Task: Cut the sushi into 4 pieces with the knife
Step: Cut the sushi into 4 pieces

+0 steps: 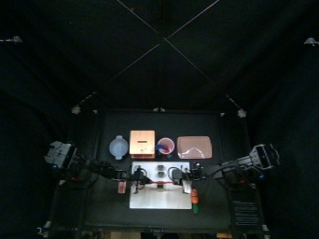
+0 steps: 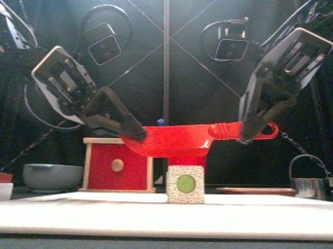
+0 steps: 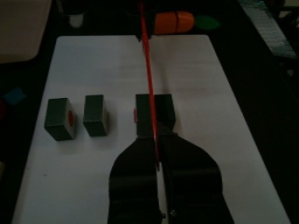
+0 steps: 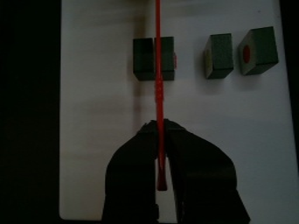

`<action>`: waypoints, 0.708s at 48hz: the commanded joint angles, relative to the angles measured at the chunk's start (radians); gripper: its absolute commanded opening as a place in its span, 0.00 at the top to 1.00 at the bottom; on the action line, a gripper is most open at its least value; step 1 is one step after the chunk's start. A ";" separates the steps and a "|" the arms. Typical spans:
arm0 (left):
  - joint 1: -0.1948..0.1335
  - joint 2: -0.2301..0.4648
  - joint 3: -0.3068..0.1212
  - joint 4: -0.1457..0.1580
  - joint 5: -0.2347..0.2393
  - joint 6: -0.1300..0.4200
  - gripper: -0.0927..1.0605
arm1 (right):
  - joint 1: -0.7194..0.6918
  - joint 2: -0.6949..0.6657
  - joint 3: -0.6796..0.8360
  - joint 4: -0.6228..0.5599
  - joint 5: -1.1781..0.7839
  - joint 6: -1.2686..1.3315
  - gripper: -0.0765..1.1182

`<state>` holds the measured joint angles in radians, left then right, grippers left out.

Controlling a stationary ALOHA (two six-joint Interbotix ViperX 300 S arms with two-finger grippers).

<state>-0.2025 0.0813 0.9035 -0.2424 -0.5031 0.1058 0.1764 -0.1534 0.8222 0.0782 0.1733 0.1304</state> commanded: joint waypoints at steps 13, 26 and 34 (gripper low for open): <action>-0.002 0.002 -0.035 -0.034 0.074 0.083 0.76 | 0.008 -0.003 -0.021 0.011 0.026 0.000 0.82; -0.008 0.031 -0.032 -0.083 0.075 0.097 0.76 | 0.014 0.069 -0.038 0.011 0.026 -0.002 0.82; -0.018 0.058 -0.035 -0.100 0.075 0.097 0.76 | 0.018 0.100 -0.046 0.011 0.026 -0.002 0.82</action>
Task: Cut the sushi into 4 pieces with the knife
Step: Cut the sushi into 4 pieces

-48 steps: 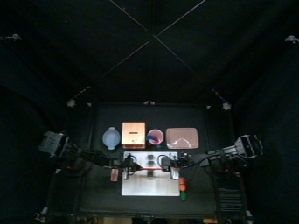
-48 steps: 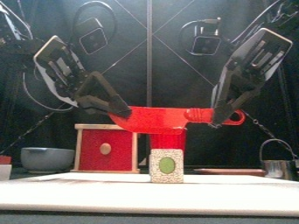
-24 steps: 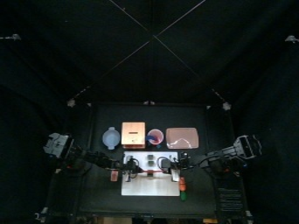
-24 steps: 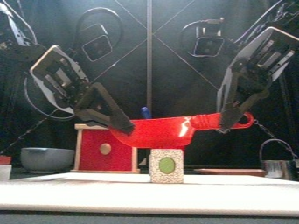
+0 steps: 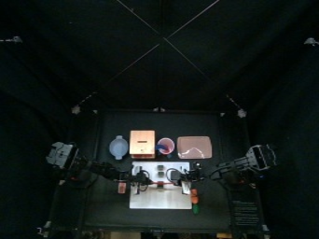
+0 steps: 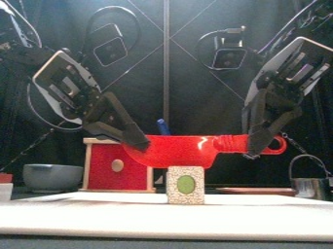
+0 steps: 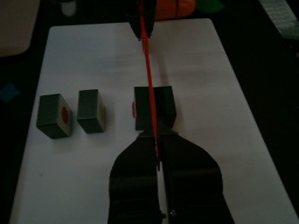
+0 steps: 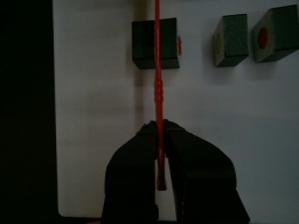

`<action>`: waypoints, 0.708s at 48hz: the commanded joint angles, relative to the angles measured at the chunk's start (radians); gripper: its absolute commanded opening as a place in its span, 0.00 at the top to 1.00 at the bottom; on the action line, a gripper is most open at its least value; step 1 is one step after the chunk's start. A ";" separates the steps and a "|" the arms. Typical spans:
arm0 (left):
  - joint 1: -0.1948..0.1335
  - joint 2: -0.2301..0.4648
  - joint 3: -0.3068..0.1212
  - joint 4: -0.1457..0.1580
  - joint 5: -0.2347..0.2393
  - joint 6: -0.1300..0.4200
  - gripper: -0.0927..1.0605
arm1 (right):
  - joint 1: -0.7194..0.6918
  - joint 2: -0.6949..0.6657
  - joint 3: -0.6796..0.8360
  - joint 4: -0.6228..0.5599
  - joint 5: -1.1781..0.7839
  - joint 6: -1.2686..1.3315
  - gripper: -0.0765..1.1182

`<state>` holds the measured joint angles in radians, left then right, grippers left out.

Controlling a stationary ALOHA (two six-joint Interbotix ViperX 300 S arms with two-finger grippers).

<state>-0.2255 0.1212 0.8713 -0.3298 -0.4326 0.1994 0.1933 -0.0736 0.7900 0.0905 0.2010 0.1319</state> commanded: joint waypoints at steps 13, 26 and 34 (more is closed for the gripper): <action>0.003 0.112 -0.003 -0.064 0.003 0.003 0.76 | 0.005 0.094 -0.021 -0.002 -0.002 -0.002 0.82; -0.029 0.176 -0.021 -0.110 0.002 0.002 0.76 | 0.025 0.146 -0.038 0.023 -0.002 -0.002 0.82; -0.064 0.160 -0.031 -0.140 0.002 0.003 0.76 | 0.048 0.141 -0.051 0.035 -0.002 -0.002 0.82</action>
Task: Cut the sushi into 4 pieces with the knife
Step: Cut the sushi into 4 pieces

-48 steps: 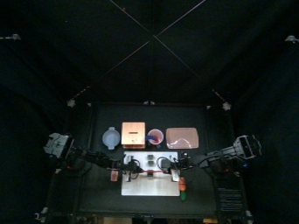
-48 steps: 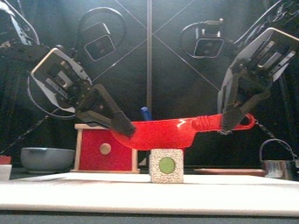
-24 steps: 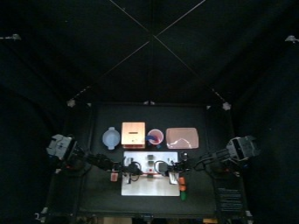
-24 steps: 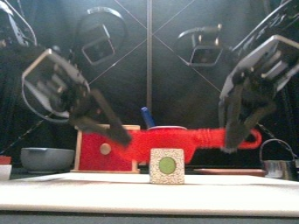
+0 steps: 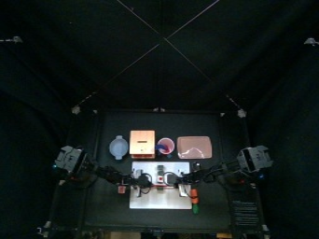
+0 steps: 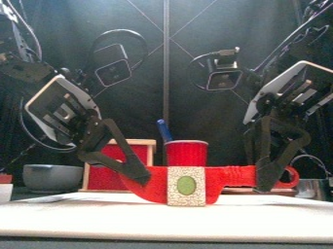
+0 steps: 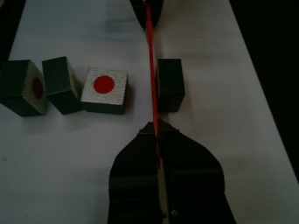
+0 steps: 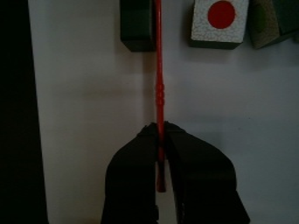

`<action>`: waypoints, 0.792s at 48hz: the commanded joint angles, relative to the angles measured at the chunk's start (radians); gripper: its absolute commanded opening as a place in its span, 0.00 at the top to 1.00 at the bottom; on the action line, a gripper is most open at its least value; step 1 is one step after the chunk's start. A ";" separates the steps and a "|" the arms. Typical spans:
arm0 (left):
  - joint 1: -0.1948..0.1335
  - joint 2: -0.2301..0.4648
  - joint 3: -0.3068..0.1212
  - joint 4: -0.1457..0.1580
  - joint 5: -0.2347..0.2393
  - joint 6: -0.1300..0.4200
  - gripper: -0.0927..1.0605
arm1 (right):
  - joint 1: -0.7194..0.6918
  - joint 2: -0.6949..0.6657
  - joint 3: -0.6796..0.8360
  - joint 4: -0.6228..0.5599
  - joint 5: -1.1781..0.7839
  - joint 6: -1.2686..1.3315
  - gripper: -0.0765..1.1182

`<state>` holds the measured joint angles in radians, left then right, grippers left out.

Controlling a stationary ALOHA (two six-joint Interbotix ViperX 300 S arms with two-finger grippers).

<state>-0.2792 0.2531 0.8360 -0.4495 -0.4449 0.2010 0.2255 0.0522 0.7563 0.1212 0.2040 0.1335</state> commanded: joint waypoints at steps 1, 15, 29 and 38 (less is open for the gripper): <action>-0.014 0.025 0.005 -0.021 0.014 0.002 0.75 | 0.017 0.014 -0.017 0.005 -0.005 -0.003 0.82; -0.005 -0.067 0.002 -0.021 0.012 0.005 0.63 | 0.012 -0.086 -0.025 -0.018 0.083 -0.003 0.82; 0.035 -0.213 0.023 -0.002 -0.018 0.009 0.12 | 0.012 -0.219 0.014 -0.012 0.117 -0.003 0.82; 0.052 -0.318 0.086 0.015 -0.061 0.009 0.03 | 0.008 -0.324 0.052 -0.005 0.270 -0.002 0.82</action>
<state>-0.2332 -0.0092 0.9127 -0.4433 -0.4863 0.2102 0.2347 -0.2056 0.8084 0.1135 0.4172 0.1319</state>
